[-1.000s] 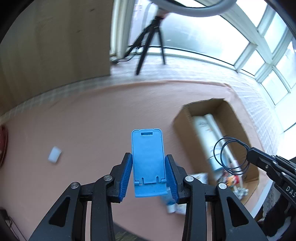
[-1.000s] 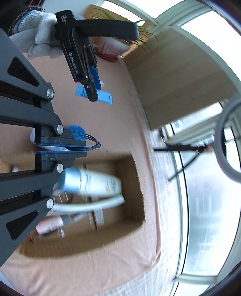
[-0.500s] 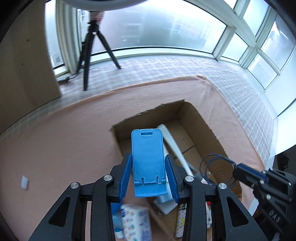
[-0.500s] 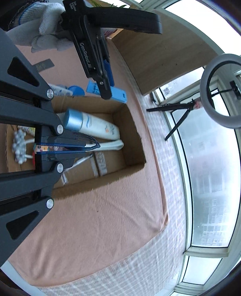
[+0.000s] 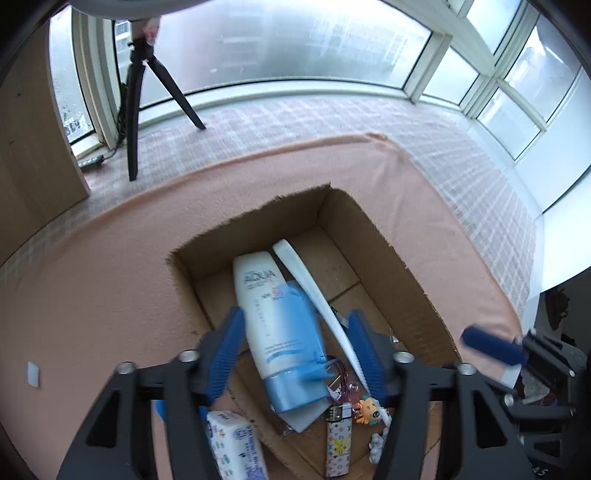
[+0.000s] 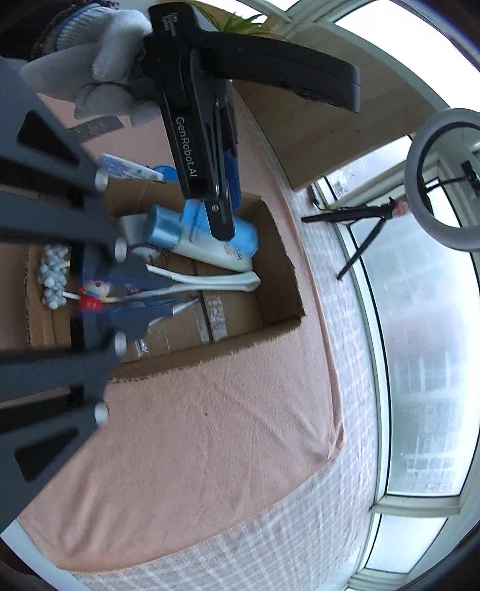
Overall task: Organize objects
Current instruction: 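Carry the phone stand and cable over the box and open both grippers, then move both grippers from the box to the Vinda tissue pack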
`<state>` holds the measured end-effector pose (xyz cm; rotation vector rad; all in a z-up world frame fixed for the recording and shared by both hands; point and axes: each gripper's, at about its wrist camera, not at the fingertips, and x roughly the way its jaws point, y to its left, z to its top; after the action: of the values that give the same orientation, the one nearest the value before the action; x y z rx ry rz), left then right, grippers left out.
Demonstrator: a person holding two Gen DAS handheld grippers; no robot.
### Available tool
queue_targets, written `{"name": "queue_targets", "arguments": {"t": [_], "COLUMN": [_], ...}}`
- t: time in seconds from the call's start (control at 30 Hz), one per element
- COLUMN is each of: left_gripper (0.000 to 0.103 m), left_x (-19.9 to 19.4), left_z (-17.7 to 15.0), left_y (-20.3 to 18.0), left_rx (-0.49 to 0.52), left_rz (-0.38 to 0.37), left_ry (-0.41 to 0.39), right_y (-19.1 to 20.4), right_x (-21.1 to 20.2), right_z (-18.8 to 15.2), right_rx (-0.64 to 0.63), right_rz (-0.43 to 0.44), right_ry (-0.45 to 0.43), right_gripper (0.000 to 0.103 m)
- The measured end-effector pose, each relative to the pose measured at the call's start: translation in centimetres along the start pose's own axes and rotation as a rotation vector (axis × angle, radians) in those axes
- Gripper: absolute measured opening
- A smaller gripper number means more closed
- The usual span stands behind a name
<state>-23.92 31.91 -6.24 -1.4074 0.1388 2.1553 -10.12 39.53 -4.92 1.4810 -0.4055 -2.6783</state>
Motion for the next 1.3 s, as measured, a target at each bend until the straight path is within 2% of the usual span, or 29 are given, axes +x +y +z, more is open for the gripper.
{"name": "queue_targets", "arguments": {"t": [0.03, 0.07, 0.2, 0.37, 0.63, 0.73, 0.77, 0.8, 0.87, 1.1, 1.17, 1.3], "left_gripper": [0.064, 0.064, 0.064, 0.064, 0.062, 0.049, 0.043, 0.032, 0.020, 0.019, 0.017, 0.017], "left_x": [-0.6, -1.1, -2.9, -3.4, -1.2, -0.3, 0.0, 0.3, 0.9, 2.6, 3.0, 3.3], "left_z": [0.0, -0.1, -0.8, -2.7, -5.8, -6.0, -6.1, -6.0, -6.0, -6.0, -6.2, -7.8], "left_y": [0.6, 1.2, 4.1, 7.7, 9.4, 9.4, 9.4, 9.5, 9.8, 9.4, 8.6, 7.1], "left_rx": [-0.007, -0.015, -0.051, -0.085, -0.102, -0.105, -0.115, -0.122, -0.136, -0.147, -0.105, -0.016], "left_rz": [0.004, 0.005, 0.026, 0.045, -0.046, -0.059, -0.072, -0.081, -0.087, -0.163, -0.182, -0.171], "left_ry": [-0.012, -0.020, -0.043, -0.016, 0.065, 0.078, 0.088, 0.094, 0.112, 0.147, 0.174, 0.226], "right_y": [0.0, -0.1, 0.2, 1.0, 2.4, 2.6, 2.6, 2.5, 2.4, 2.0, 2.1, 2.7], "right_x": [-0.2, -0.4, -0.5, -0.9, -1.6, -1.7, -1.7, -1.8, -2.0, -2.5, -2.5, -2.5], "right_z": [0.0, -0.1, -0.3, -0.9, -2.6, -3.1, -3.2, -3.4, -3.6, -4.5, -4.7, -5.1], "right_rx": [0.010, 0.016, 0.034, 0.044, 0.070, 0.072, 0.075, 0.081, 0.091, 0.114, 0.117, 0.110], "right_rz": [-0.003, 0.001, 0.027, 0.048, 0.074, 0.062, 0.061, 0.059, 0.053, 0.035, 0.034, 0.037], "right_ry": [-0.016, -0.025, -0.018, -0.018, -0.022, -0.023, -0.023, -0.025, -0.028, -0.023, -0.018, -0.007], "right_gripper": [0.050, 0.051, 0.051, 0.051, 0.051, 0.051, 0.051, 0.051, 0.051, 0.051, 0.051, 0.051]}}
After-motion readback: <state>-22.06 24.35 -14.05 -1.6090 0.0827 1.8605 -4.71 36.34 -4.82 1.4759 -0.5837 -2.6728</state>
